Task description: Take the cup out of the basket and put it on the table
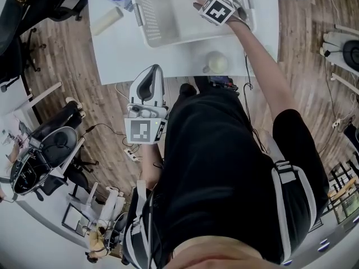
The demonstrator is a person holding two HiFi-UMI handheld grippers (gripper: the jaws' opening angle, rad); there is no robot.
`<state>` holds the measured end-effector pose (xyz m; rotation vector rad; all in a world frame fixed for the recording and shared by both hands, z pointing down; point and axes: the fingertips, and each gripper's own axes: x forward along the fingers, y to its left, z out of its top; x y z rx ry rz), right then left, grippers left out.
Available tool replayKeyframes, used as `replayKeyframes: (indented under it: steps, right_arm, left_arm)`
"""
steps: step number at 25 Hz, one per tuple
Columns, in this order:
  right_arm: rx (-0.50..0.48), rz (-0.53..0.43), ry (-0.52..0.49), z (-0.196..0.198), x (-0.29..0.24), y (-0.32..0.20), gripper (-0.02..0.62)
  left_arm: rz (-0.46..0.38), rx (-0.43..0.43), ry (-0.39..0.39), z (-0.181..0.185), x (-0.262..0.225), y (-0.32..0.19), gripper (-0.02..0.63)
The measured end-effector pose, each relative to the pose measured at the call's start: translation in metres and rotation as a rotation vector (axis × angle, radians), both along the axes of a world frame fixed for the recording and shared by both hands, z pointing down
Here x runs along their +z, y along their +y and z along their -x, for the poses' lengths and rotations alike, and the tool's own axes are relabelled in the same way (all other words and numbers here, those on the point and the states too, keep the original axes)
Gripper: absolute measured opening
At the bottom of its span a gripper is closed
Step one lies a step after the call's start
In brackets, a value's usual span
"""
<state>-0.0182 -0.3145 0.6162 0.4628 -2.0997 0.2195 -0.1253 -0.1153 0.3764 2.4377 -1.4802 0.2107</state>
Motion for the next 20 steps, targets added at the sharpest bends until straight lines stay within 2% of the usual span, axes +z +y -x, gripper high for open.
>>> replayKeyframes:
  steps: [5,8,20]
  right_arm:
    - [-0.009,-0.009,0.013,-0.002,0.001,0.0,0.107]
    - [-0.011,-0.013,0.017,-0.002,0.001,0.0,0.04]
    - [-0.034,-0.044,0.012,-0.001,-0.015,0.003,0.035]
  left_arm:
    - [-0.002,-0.003,-0.005,0.001,0.0,0.001,0.02]
    - [-0.002,-0.005,-0.005,0.002,0.0,0.003,0.02]
    - [-0.009,-0.015,-0.012,0.008,-0.006,0.016,0.02]
